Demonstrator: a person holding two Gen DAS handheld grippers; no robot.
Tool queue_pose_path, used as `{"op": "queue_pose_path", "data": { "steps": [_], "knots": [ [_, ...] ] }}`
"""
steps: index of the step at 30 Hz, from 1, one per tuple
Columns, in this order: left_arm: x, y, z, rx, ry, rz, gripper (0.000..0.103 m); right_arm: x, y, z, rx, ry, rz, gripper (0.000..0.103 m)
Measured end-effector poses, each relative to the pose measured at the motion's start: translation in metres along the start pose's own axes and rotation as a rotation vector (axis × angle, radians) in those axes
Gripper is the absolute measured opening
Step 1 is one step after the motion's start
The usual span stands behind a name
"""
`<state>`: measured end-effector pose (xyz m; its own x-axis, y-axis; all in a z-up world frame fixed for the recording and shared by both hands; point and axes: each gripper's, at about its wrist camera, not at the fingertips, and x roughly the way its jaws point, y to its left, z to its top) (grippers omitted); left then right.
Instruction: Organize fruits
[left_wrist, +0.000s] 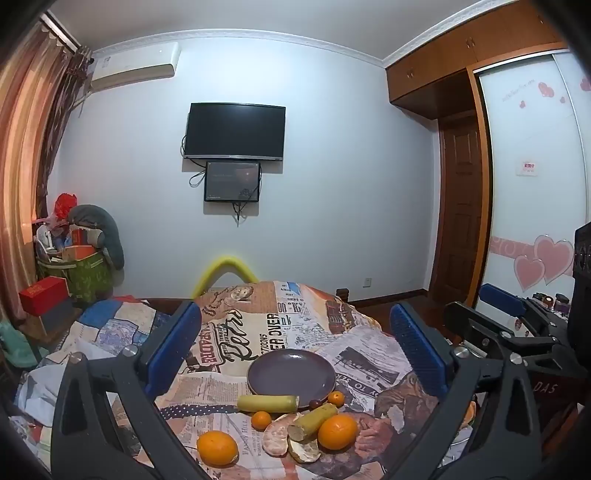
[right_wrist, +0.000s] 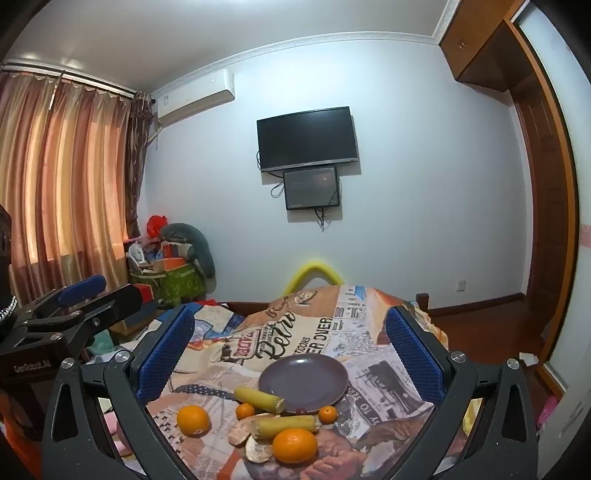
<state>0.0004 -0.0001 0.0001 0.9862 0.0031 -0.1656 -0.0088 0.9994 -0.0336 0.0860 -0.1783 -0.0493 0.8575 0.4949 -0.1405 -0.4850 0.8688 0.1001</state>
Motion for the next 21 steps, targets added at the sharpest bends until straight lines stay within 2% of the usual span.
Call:
{"op": "queue_pose_path", "data": {
  "steps": [14, 21],
  "knots": [
    [0.0004, 0.0022, -0.0028, -0.036, -0.010, -0.013, 0.103, -0.0076, 0.0038, 0.0051, 0.000, -0.005, -0.010, 0.103],
    [0.0015, 0.0026, -0.0040, -0.019, -0.010, -0.005, 0.103, -0.0038, -0.0041, 0.0033, 0.012, 0.001, -0.013, 0.103]
  ]
}}
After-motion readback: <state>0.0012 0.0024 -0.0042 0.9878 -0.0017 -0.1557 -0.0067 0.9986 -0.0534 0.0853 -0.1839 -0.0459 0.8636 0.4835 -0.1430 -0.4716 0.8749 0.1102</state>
